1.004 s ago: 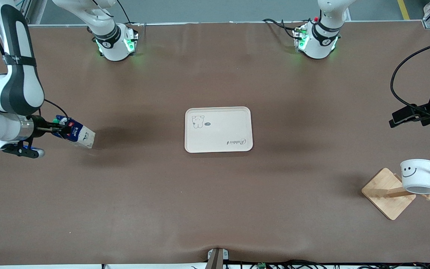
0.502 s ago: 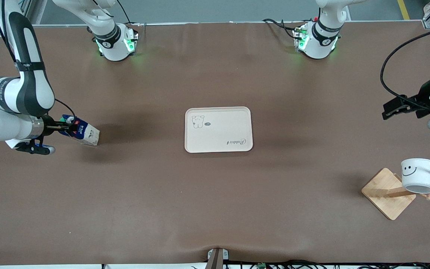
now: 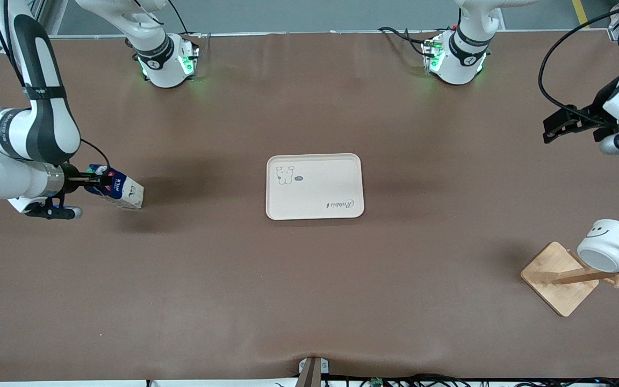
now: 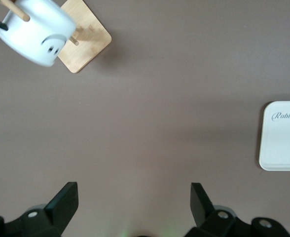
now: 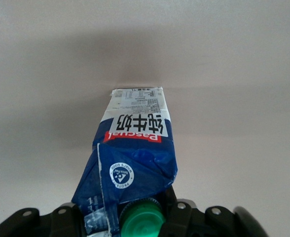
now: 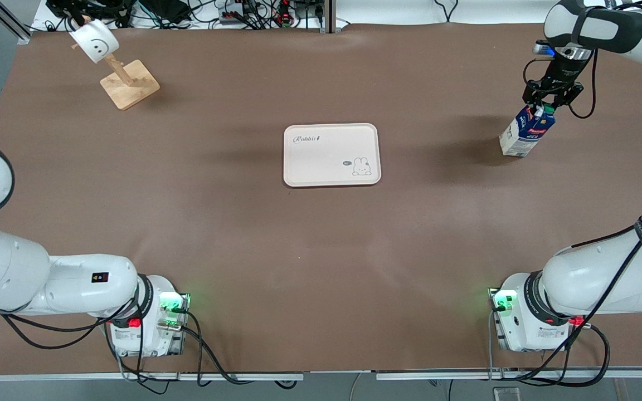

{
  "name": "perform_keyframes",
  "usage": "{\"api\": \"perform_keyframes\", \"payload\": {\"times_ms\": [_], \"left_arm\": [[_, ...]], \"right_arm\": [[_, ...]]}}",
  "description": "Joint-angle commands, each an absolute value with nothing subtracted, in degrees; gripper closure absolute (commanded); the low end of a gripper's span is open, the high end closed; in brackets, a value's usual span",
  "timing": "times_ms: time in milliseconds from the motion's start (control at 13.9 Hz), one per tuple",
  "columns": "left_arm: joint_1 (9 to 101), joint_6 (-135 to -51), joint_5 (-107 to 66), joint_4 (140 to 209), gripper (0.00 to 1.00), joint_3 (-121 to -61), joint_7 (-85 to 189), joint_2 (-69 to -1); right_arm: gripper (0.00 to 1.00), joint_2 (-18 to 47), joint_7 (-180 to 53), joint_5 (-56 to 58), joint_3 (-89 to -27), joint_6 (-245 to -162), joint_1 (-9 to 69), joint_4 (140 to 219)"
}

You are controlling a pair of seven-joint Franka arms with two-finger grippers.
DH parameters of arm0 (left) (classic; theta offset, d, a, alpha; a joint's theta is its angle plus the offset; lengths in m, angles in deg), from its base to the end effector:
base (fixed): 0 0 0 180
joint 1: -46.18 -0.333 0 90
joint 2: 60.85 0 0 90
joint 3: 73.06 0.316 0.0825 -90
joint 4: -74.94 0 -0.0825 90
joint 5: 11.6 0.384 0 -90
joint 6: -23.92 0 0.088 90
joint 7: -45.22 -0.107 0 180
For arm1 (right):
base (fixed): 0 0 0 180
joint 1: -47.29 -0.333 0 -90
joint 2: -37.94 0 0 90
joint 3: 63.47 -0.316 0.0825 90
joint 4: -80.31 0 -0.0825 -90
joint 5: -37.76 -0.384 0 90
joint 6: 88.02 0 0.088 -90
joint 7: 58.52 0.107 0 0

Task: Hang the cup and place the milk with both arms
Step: 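Carry the milk carton away from the tray with the right gripper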

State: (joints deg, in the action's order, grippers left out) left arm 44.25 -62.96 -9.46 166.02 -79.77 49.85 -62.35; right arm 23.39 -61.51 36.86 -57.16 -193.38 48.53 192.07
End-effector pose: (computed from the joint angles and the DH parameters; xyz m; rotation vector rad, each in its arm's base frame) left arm 0.5389 -0.0418 0.6253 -3.0967 0.0021 0.0679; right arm 0.5570 -0.0708 0.3266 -3.0675 0.1352 0.5647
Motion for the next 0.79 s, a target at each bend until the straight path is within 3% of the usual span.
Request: {"api": "perform_keyframes", "payload": {"times_ms": [0,143,717], "left_arm": [[46.1,-63.2,-9.8,169.4,0.00,-77.3,49.3,-66.0],[45.8,-63.1,-11.4,168.4,0.00,-77.3,49.3,-66.0],[45.0,-58.8,-11.6,165.2,0.00,-76.6,47.9,-66.2]], "right_arm": [[0.28,24.2,-62.6,37.8,-58.2,-195.7,49.4,195.0],[0.00,24.2,-62.5,37.8,-58.3,-195.6,49.5,194.8],[0.00,24.2,-62.5,37.8,-58.6,-190.9,49.1,192.3]]}}
